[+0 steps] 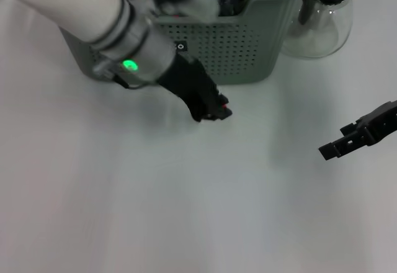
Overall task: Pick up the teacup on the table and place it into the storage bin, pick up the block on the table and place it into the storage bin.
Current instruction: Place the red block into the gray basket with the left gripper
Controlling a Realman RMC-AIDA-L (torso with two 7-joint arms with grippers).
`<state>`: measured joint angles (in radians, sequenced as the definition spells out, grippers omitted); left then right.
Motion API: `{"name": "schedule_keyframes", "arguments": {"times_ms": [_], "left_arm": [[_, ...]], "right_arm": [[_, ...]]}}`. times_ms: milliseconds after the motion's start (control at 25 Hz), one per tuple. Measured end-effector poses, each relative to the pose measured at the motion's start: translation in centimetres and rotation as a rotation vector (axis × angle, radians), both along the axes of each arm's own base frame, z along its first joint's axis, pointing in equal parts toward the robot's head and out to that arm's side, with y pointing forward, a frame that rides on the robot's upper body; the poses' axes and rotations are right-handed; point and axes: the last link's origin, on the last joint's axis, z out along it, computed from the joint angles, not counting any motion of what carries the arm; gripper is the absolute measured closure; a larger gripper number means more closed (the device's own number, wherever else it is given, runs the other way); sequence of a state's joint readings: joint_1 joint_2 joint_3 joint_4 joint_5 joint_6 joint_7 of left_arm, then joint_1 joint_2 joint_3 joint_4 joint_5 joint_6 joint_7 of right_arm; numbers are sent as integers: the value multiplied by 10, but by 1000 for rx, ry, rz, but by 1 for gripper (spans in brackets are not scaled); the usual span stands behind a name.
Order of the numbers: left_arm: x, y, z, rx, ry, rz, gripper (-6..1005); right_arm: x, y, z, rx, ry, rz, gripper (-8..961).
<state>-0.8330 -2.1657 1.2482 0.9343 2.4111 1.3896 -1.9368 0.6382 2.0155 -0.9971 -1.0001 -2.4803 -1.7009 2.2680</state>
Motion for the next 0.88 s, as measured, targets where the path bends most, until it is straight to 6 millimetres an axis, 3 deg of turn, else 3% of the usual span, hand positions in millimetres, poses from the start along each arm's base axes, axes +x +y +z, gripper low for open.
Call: {"name": "schedule_keyframes", "arguments": {"times_ms": [120,280,440,640,880], "left_arm": [[9,-2,30,-15,-125,105,813],[26,3,85,26,-354,169,813],[33,35,133,218,-462,192,812],[21,80,145,477,-412,257,812],[7,96,139,578,-357,285,806]], "right_arm": [[0,0,1,1,-1,-1,27],[0,0,1,1,-1,-3,27],[-1,1,0,1,-1,-1,27],[-5,2,-1,-3,2,-2,27],[-9,5,-1,-5,1,0,27]]}}
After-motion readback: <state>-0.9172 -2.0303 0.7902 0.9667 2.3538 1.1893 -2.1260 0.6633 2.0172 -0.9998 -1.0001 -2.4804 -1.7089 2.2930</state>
